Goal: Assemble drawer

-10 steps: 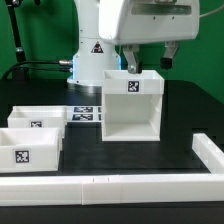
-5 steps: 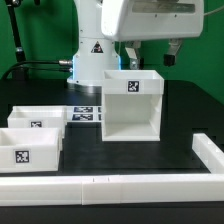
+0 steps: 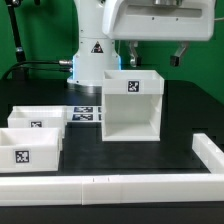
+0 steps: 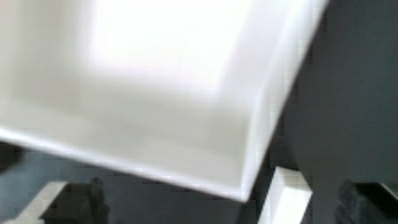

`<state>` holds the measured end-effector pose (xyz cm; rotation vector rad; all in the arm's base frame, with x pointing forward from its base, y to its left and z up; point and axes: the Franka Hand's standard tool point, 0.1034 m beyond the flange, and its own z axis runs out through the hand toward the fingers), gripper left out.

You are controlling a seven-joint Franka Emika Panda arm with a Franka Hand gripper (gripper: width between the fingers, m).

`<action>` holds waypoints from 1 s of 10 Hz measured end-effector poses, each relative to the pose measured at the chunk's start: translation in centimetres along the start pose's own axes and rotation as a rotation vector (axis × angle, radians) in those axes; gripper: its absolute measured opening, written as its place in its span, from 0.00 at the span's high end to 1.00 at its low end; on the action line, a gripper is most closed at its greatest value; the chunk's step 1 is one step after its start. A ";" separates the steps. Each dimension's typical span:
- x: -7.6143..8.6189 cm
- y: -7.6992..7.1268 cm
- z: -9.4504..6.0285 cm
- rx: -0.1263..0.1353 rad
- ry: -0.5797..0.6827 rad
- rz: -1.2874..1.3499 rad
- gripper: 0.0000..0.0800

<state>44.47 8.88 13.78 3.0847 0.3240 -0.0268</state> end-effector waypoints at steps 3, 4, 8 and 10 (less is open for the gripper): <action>-1.2 -0.9 1.2 0.022 -0.028 0.026 0.19; -1.6 -1.1 1.6 0.034 -0.034 0.040 0.19; -2.5 -1.4 3.1 0.065 -0.053 0.096 0.19; -2.6 -1.7 4.1 0.069 -0.051 0.097 0.32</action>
Offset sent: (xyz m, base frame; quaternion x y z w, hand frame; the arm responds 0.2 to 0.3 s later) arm -0.0237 0.0104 -0.0175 0.0308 -0.0122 0.0423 0.9986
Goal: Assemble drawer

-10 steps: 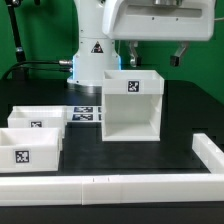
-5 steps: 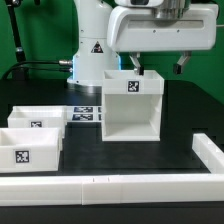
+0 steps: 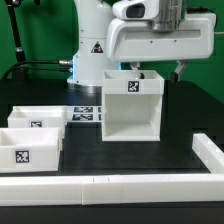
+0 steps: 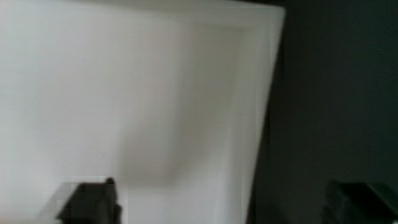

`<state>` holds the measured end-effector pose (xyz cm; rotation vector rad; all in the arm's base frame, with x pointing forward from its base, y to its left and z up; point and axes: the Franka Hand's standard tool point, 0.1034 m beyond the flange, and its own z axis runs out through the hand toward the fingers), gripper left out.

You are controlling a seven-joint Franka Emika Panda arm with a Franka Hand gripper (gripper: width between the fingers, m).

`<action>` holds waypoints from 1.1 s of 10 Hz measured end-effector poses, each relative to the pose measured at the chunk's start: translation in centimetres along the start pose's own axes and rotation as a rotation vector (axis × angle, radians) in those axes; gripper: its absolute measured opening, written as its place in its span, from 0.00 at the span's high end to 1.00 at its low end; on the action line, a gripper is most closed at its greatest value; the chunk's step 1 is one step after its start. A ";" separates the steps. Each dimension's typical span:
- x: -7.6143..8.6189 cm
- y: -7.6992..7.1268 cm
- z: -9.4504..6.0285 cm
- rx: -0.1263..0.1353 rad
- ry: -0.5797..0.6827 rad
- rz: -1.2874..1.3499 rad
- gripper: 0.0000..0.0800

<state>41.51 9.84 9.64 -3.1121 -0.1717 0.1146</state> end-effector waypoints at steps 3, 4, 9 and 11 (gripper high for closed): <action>0.0 0.0 0.1 0.001 -0.004 0.000 0.72; 0.1 0.0 -0.1 0.000 -0.005 0.000 0.89; 0.1 0.0 -0.2 0.000 -0.006 -0.001 0.95; 0.1 0.0 -0.2 0.000 -0.006 -0.001 0.95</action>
Offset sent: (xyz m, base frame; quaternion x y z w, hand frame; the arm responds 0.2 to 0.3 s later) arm 0.0017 0.0001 0.0115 0.0012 -0.0156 0.0040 0.9999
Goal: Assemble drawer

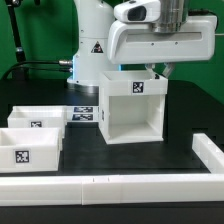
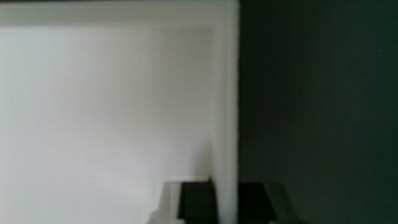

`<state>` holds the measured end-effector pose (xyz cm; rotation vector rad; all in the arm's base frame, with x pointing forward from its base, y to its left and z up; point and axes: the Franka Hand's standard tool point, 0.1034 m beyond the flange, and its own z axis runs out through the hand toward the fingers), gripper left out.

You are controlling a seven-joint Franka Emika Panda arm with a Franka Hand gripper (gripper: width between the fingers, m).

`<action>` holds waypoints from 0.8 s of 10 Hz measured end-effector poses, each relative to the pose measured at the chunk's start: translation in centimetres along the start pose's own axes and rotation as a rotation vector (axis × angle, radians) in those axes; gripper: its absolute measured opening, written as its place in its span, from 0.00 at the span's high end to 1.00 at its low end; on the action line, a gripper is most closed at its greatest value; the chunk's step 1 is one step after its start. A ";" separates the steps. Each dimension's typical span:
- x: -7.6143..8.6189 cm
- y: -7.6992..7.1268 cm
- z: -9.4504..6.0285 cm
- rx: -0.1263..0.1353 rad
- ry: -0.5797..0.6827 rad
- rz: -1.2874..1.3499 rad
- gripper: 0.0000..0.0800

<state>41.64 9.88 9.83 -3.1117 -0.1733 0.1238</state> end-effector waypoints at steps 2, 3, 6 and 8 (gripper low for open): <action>1.6 0.4 -0.1 0.001 0.008 -0.005 0.95; 3.9 0.9 -0.4 0.006 0.028 0.003 0.95; 9.8 2.5 -0.9 0.015 0.076 0.019 0.95; 12.8 3.0 -1.2 0.020 0.106 0.034 0.95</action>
Offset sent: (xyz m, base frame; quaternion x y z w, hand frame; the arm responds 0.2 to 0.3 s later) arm 0.0892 -0.0207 -0.0011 -0.0238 0.0282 -0.0214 0.9991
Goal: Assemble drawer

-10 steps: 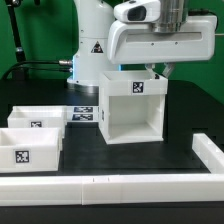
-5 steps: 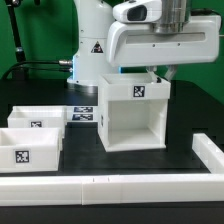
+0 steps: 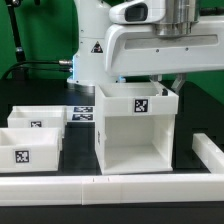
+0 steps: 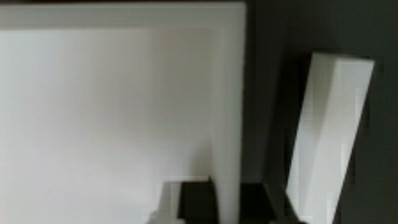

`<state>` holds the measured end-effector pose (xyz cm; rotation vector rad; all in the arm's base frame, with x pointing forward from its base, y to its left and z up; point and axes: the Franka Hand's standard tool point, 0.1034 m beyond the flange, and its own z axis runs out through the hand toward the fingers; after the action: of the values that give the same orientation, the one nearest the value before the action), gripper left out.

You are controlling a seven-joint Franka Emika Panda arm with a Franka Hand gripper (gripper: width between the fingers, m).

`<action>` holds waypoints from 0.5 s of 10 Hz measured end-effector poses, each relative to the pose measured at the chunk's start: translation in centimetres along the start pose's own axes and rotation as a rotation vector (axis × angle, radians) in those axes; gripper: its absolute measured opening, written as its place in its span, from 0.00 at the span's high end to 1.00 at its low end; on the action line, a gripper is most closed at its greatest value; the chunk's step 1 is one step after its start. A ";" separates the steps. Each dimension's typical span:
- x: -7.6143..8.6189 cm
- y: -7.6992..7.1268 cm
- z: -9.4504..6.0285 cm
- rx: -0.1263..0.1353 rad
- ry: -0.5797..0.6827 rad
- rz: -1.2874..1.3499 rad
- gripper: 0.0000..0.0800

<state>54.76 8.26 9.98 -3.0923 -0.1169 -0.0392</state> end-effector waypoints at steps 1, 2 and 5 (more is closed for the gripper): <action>1.4 0.1 0.0 0.003 0.015 0.006 0.95; 2.5 -0.1 0.0 0.005 0.026 0.019 0.95; 3.1 -0.4 0.0 0.008 0.035 0.031 0.95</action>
Offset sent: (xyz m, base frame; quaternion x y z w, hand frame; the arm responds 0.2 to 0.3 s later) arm 0.0000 0.0000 0.0000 0.0000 0.0000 0.0650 0.9979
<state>57.81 8.86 10.10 -3.0829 -0.0682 -0.0909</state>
